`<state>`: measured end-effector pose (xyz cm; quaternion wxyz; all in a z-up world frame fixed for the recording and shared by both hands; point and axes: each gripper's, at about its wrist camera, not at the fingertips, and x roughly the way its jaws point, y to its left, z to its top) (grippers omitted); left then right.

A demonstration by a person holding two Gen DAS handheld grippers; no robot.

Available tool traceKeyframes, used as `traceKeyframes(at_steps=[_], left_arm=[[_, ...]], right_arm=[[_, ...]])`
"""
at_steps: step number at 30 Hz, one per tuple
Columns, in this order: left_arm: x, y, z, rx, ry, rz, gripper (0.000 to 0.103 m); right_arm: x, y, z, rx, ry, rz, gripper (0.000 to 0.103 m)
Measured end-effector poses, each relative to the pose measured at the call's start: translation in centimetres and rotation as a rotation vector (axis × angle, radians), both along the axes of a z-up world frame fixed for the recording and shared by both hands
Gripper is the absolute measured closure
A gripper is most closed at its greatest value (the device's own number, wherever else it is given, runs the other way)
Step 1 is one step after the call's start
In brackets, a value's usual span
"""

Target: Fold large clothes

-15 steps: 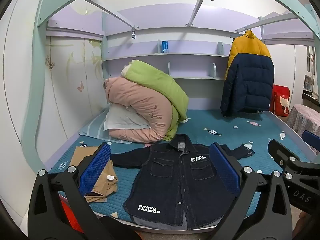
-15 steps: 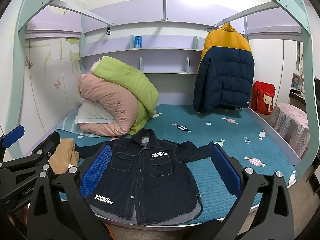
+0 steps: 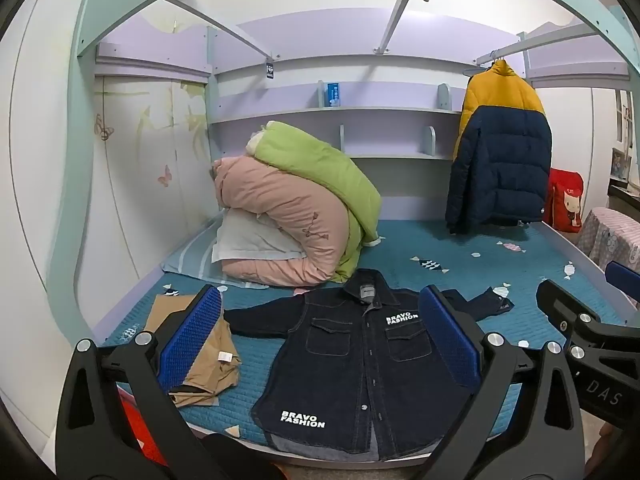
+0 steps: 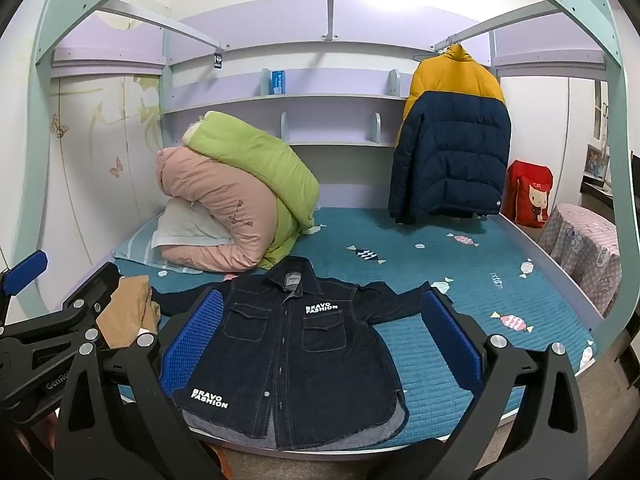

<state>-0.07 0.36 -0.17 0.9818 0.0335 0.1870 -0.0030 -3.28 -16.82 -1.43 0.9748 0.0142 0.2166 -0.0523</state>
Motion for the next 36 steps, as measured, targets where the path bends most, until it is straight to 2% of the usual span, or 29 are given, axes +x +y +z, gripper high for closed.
traceKeyframes(at_steps=[28, 36], left_arm=[[0.0, 0.0, -0.1, 0.004, 0.006, 0.002, 0.004], [-0.2, 1.7, -0.5, 0.000, 0.011, 0.001, 0.004]], right_arm=[[0.8, 0.2, -0.8, 0.000, 0.012, -0.002, 0.007], [1.1, 0.3, -1.0, 0.004, 0.016, 0.000, 0.007]])
